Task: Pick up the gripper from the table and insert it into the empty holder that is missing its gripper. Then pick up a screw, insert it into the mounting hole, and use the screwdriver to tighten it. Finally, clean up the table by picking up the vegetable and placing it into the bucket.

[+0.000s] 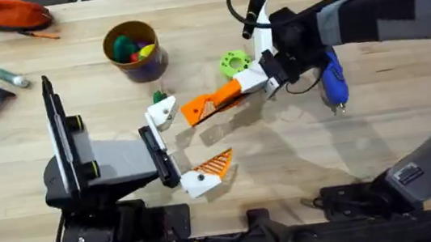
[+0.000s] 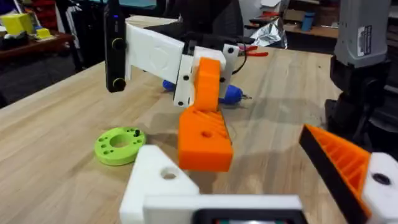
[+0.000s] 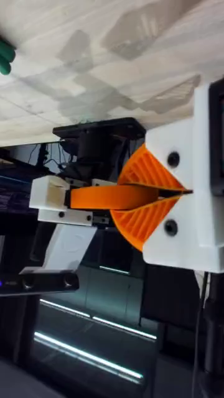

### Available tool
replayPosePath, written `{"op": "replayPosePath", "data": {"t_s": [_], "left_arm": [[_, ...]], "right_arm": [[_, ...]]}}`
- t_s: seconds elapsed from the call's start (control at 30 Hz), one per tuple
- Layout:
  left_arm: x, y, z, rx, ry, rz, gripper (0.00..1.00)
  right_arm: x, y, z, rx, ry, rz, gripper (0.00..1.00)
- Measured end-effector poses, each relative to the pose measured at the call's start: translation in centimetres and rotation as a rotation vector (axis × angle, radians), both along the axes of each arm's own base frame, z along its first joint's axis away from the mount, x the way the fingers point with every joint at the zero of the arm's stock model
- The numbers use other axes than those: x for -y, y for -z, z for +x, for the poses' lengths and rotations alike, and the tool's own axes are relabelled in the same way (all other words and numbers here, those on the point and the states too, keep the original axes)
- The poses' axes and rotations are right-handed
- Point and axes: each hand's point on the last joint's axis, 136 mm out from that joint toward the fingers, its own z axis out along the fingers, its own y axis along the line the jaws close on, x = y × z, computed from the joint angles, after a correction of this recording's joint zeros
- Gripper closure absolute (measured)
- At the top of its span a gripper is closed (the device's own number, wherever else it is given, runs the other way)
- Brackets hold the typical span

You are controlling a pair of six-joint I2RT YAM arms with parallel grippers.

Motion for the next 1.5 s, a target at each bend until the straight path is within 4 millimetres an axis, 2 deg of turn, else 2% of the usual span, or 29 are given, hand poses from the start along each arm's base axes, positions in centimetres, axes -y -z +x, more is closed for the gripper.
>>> {"op": "replayPosePath", "data": {"t_s": [1.5], "left_arm": [[0.0, 0.0, 0.0, 0.0, 0.0, 0.0, 0.015]], "right_arm": [[-1.4, -0.1, 0.3, -0.048, -0.034, -0.019, 0.997]]}}
